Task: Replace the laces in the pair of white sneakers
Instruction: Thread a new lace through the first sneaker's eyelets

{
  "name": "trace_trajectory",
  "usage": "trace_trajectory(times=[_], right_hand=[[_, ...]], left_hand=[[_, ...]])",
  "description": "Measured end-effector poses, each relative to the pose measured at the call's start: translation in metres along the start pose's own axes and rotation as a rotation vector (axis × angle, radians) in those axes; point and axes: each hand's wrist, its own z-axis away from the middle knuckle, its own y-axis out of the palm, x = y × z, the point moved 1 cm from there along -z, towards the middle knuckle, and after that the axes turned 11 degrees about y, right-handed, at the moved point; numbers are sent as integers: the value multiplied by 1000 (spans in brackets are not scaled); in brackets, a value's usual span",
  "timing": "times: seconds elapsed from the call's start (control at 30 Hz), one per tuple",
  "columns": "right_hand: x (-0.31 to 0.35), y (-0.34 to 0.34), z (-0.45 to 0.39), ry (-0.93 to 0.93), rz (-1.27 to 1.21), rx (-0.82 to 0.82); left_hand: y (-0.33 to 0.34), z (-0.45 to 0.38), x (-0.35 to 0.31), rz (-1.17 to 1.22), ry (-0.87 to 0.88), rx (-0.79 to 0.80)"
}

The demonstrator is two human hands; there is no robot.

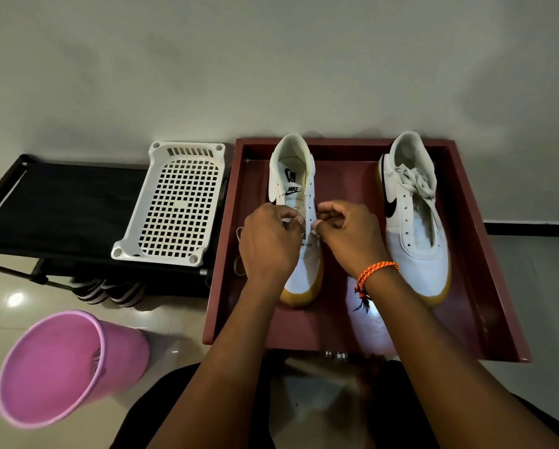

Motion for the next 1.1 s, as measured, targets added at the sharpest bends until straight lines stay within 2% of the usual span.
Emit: trace_trajectory(times=[0.33,0.63,0.97,1.1], right_hand=[[1,-10,2,-2,17,65],[2,-16,3,-33,4,117],[5,-15,9,-51,138,58],[6,-15,9,-58,121,48]], left_hand=[[4,-6,15,147,-12,76],[-4,-11,19,135,20,145],[3,-1,6,91,41,81],[0,-3,3,86,36,140]])
